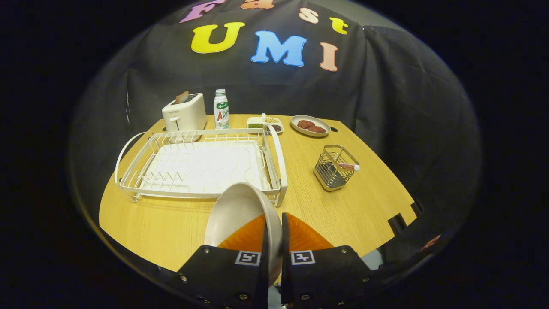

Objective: Take the plate from the dish rack, then take the spoon from the basket and place it into the plate.

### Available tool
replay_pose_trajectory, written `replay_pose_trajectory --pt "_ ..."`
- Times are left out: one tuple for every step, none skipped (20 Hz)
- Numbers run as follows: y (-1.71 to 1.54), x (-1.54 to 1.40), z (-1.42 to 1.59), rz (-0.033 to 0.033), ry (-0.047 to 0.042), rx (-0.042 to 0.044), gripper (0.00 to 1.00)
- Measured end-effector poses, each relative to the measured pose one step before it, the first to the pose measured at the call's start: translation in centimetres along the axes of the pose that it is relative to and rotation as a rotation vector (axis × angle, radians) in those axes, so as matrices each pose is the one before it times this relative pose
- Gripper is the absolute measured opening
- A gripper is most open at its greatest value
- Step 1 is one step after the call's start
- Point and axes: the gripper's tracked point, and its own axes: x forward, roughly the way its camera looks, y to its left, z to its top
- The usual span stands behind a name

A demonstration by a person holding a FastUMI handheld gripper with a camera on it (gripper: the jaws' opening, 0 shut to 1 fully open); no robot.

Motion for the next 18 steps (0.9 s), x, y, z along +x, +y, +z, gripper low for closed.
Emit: replay_pose_trajectory --pt "-0.306 0.218 -0.416 -0.00433 0.00924 0.00645 0.12" --pt "-0.178 0.258 -0.173 0.00106 0.00734 0.0078 0.11" --pt "-0.128 0.329 -0.276 0.0007 0.00594 0.00841 0.11" --pt "-0.327 0.317 -0.167 -0.00629 0.0084 0.00701 0.12" --pt "-0.384 0.304 -0.307 -0.01316 0.00933 -0.00094 0.12" --pt "-0.425 0.388 -0.181 -0.01418 0.01052 -0.00452 0.12" --pt "-0.288 0.522 -0.466 -0.00847 0.00939 -0.00466 0.11" --pt "-0.357 0.466 -0.338 -0.00627 0.00754 -0.00619 0.11" --pt "-0.205 0.372 -0.161 -0.00394 0.00697 -0.00528 0.11" --pt "-0.249 0.46 -0.235 -0.00429 0.00713 -0.00456 0.11" --pt "-0.153 0.33 -0.069 -0.0042 0.00521 -0.00141 0.11" --pt "-0.097 0.225 -0.11 0.0026 0.00901 0.00186 0.11" --pt "-0.039 0.356 -0.284 -0.00511 0.00566 0.00108 0.11" --pt "-0.138 0.067 -0.115 -0.00249 0.00543 0.00333 0.11" --pt "-0.05 0.168 -0.016 0.0001 0.00406 0.00407 0.11" --pt "-0.027 0.159 -0.077 -0.00075 0.00204 0.0024 0.11" --pt "-0.056 0.169 0.047 -0.00088 0.00166 0.0002 0.11" --pt "-0.013 0.18 0.018 -0.00094 0.00154 -0.00074 0.11"
